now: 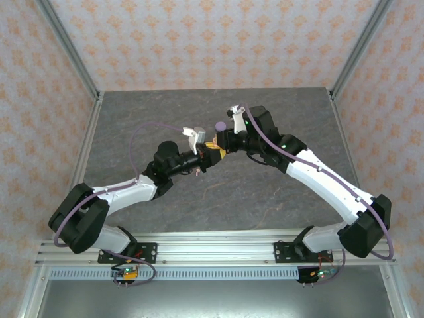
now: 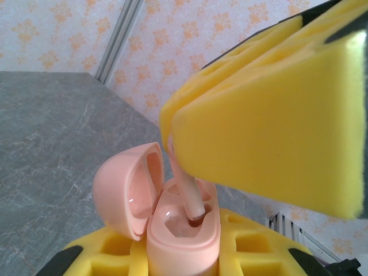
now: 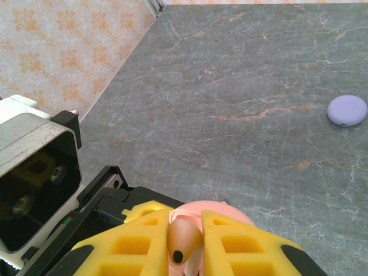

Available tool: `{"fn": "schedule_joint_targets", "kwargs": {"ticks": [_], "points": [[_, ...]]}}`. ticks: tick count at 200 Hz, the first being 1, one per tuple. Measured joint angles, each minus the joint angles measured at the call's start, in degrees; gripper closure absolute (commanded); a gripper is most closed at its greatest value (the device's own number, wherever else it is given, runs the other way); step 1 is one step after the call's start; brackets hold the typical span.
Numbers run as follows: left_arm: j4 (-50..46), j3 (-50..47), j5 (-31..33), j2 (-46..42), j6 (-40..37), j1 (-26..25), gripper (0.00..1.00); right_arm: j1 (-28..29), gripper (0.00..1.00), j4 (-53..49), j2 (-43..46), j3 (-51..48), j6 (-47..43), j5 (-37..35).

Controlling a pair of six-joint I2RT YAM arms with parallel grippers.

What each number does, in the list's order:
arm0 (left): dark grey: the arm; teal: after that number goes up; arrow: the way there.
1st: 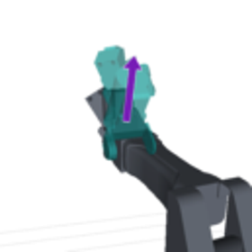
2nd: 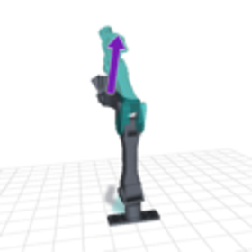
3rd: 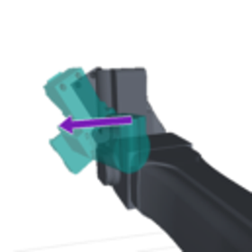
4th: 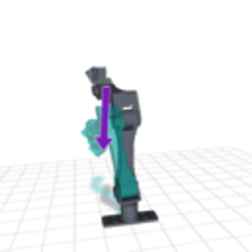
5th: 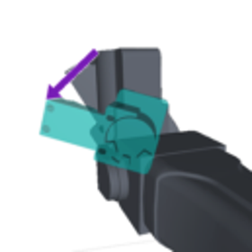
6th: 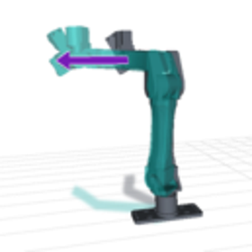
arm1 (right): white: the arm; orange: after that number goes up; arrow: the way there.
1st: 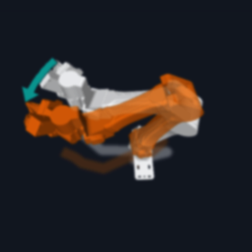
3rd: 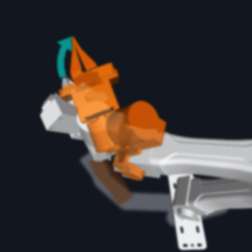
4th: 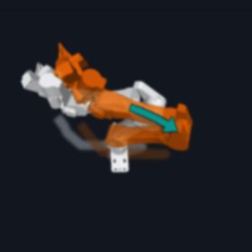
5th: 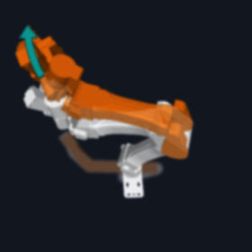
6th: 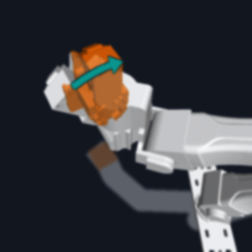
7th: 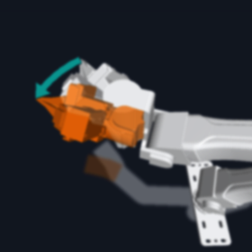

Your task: Insert the wireless bluetooth earbuds into the charging case

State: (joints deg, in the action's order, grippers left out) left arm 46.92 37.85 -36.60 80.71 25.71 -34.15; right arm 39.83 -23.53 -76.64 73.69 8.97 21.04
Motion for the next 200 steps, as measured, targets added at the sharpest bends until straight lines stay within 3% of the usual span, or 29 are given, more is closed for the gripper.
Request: {"fn": "schedule_joint_targets", "kwargs": {"ticks": [130, 200], "points": [[-1.49, 1.18, 0.90, 0.00, -0.07, 0.00, 0.98, 0.00, 0.75, -0.66, 0.00, -0.24, -0.02, 1.70], [-3.10, 1.66, 0.83, 0.00, -1.77, 0.00, 0.98, 0.00, 0.61, -1.81, 0.00, -0.24, -0.02, 1.75]]}}
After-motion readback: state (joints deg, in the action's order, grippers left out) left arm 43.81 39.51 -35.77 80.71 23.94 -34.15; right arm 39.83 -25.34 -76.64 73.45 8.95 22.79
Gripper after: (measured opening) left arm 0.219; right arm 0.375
